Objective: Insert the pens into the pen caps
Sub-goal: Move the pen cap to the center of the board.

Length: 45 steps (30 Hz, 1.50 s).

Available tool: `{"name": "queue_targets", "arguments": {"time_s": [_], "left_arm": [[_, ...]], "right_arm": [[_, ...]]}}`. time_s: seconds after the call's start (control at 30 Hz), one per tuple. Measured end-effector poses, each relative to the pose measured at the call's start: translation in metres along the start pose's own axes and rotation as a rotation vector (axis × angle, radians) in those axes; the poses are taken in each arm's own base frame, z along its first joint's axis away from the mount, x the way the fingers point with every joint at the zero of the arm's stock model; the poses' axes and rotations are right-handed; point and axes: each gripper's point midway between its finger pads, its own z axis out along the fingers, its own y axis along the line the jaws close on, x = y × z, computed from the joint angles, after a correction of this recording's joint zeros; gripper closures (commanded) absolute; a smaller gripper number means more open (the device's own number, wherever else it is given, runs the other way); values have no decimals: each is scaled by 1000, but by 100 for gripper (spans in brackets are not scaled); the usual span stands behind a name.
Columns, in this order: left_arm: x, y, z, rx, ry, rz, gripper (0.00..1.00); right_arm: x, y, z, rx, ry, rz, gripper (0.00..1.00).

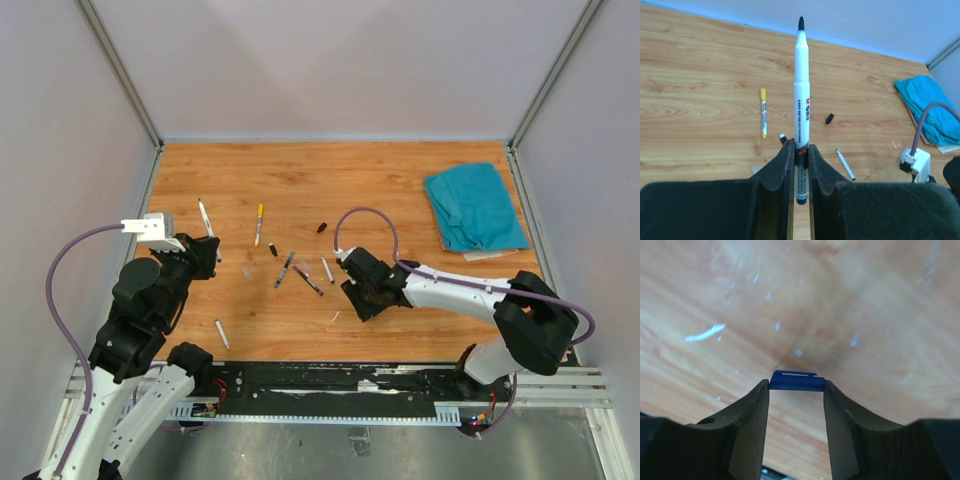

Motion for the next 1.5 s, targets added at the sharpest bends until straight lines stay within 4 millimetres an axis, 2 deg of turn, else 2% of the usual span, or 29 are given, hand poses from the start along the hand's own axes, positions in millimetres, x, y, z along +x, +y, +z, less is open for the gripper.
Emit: {"name": "queue_targets", "arguments": {"time_s": [0.07,0.17,0.43,0.67,0.87,1.07,1.2,1.33,1.5], "left_arm": [[0,0,0,1,1,0,100],[2,0,2,0,9,3,100],[7,-1,6,-1,30,7,99],[7,-1,6,-1,30,7,100],[7,-1,6,-1,30,7,99],[7,-1,5,-1,30,7,100],[6,-1,5,-1,28,7,99],[6,-1,5,0,27,6,100],[6,-1,5,0,27,6,99]], "right_arm": [[16,12,-2,-8,24,-11,57],[27,22,-6,-6,31,-1,57],[34,27,-3,25,41,70,55],[24,28,3,59,14,165,50],[16,32,8,73,2,226,34],[9,34,9,70,-6,227,25],[5,31,0,60,-26,148,24],[-4,28,-14,28,-53,-23,25],[3,32,-20,-62,7,-277,27]]}}
